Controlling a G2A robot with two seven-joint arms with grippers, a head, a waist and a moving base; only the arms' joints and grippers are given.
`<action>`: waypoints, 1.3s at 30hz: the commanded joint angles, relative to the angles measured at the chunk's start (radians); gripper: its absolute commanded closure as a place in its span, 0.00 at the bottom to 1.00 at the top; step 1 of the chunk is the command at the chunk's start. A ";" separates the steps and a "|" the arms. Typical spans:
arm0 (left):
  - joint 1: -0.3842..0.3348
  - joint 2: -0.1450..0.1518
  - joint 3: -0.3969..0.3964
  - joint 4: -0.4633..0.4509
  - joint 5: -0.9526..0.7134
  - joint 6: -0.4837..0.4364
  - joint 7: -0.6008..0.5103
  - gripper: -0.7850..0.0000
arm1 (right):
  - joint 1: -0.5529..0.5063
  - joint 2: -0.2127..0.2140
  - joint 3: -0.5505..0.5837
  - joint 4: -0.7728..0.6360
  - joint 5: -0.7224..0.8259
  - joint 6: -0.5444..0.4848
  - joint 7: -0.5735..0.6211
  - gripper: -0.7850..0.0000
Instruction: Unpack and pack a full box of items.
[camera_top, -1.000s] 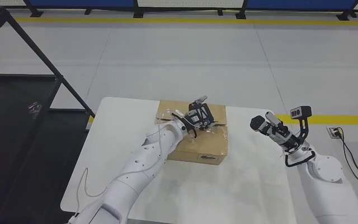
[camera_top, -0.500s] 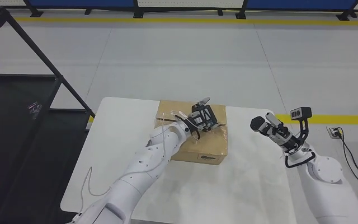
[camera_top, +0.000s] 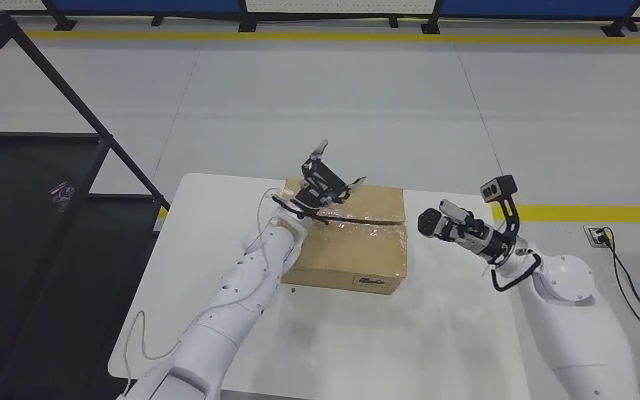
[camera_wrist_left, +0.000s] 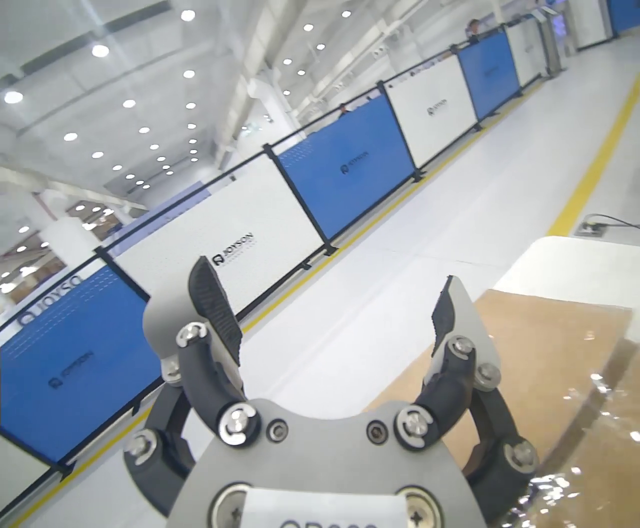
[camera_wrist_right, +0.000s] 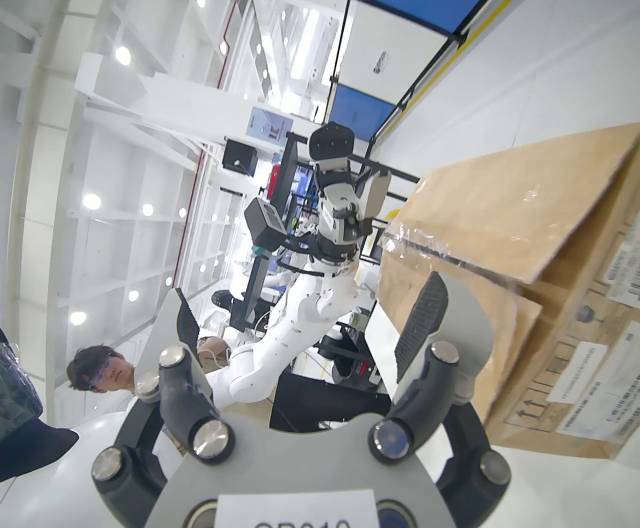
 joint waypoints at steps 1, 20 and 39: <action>0.061 0.027 -0.062 -0.069 0.000 0.010 0.011 0.00 | 0.043 -0.007 -0.046 0.026 -0.024 0.022 0.020 0.00; 0.449 0.121 -0.273 -0.568 0.032 -0.066 -0.126 0.00 | 0.259 -0.098 -0.324 0.320 -0.142 0.067 -0.133 0.00; 0.494 0.141 -0.336 -0.602 -0.020 -0.038 -0.105 0.00 | 0.241 -0.088 -0.285 0.277 -0.163 0.144 -0.134 0.00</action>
